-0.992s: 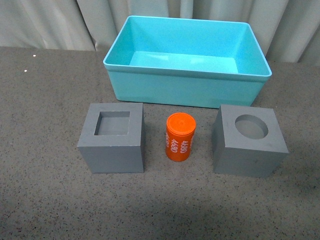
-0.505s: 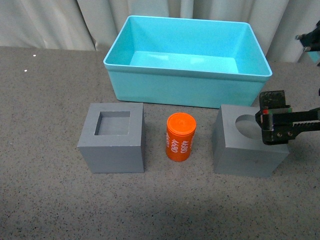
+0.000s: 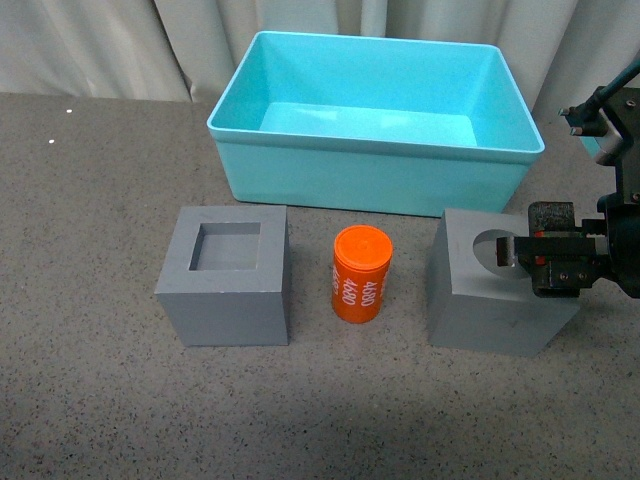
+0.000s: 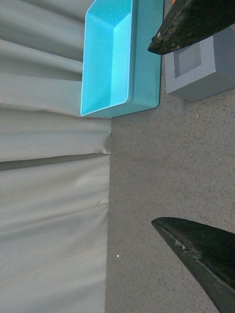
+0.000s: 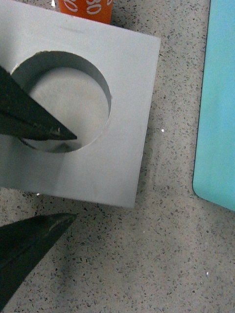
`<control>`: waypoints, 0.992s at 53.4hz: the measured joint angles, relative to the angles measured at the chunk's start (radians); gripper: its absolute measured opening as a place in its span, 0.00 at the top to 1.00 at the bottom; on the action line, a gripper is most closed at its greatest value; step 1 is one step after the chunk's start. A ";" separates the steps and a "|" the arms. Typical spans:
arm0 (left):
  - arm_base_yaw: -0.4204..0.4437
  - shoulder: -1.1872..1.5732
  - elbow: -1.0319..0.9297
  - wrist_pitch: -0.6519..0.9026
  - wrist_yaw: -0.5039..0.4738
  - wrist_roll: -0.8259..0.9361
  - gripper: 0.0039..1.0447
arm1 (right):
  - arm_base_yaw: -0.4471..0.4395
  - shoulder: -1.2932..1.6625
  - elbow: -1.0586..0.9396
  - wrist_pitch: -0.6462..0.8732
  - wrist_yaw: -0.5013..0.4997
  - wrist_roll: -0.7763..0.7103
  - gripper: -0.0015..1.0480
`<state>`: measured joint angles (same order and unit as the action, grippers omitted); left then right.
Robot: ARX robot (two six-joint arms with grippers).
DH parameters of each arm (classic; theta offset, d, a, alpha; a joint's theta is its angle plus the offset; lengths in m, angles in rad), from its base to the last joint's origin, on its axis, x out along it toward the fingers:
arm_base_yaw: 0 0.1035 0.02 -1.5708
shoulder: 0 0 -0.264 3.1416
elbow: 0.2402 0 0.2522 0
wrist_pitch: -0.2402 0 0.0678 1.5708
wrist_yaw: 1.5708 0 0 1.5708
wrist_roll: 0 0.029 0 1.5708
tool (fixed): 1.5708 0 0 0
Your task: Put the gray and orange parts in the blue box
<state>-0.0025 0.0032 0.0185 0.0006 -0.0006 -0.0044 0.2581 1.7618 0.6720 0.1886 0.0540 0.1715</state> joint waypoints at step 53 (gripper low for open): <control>0.000 0.000 0.000 0.000 0.000 0.000 0.06 | -0.075 -0.168 0.301 0.045 -0.127 -0.037 0.83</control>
<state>-0.0025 0.0032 0.0185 0.0006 -0.0006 -0.0044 0.1829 1.5940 0.9730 0.2340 -0.0734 0.1345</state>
